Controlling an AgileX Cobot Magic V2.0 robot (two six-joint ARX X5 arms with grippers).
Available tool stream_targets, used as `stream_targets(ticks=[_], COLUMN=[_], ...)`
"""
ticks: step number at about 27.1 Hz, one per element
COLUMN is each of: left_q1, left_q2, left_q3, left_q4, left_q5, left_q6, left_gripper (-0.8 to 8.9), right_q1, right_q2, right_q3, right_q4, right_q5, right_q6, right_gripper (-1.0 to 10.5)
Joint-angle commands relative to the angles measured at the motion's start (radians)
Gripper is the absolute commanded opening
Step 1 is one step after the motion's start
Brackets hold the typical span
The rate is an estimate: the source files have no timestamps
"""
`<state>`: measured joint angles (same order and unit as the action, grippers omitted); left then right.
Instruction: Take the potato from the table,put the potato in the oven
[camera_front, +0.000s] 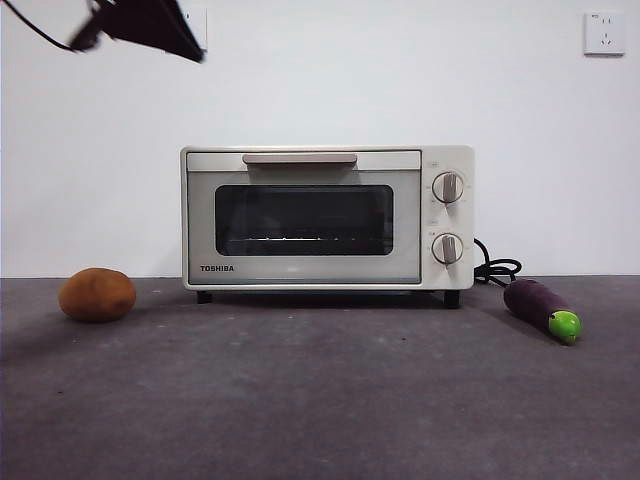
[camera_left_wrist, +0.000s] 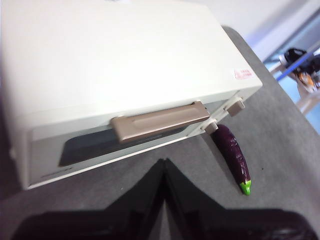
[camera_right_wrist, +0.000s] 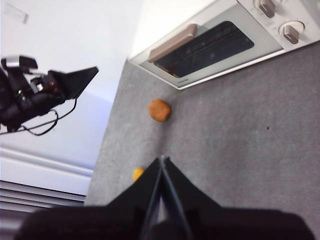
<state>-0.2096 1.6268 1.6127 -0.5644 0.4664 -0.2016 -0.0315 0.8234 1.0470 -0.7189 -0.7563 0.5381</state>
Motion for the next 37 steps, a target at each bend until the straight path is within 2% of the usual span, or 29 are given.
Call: stream_targets(ticks=[1, 15, 24, 33, 37], left_q1=[-0.022, -0.054, -0.079, -0.107, -0.108], left_q2=[0.072, 0.364, 0.401, 0.419, 0.419], left_q3=[0.043, 0.346, 0.353, 0.353, 0.353], left_q4=[-0.012, -0.124, -0.119, -0.105, -0.103], left_q5=[0.006, 0.009, 0.000, -0.153, -0.157], left_q6=[0.019, 0.000, 0.011, 0.087, 0.101], left_gripper=[-0.06, -0.06, -0.06, -0.06, -0.06], right_q1=[0.021, 0.092, 0.092, 0.092, 0.092], right_q2=[0.016, 0.052, 0.058, 0.057, 0.057], right_q3=[0.007, 0.007, 0.007, 0.007, 0.007], right_q4=[0.002, -0.001, -0.014, -0.045, -0.090], right_q5=[0.034, 0.079, 0.080, 0.072, 0.072], right_q6=[-0.016, -0.042, -0.045, -0.045, -0.048], right_gripper=[0.0, 0.0, 0.0, 0.0, 0.0])
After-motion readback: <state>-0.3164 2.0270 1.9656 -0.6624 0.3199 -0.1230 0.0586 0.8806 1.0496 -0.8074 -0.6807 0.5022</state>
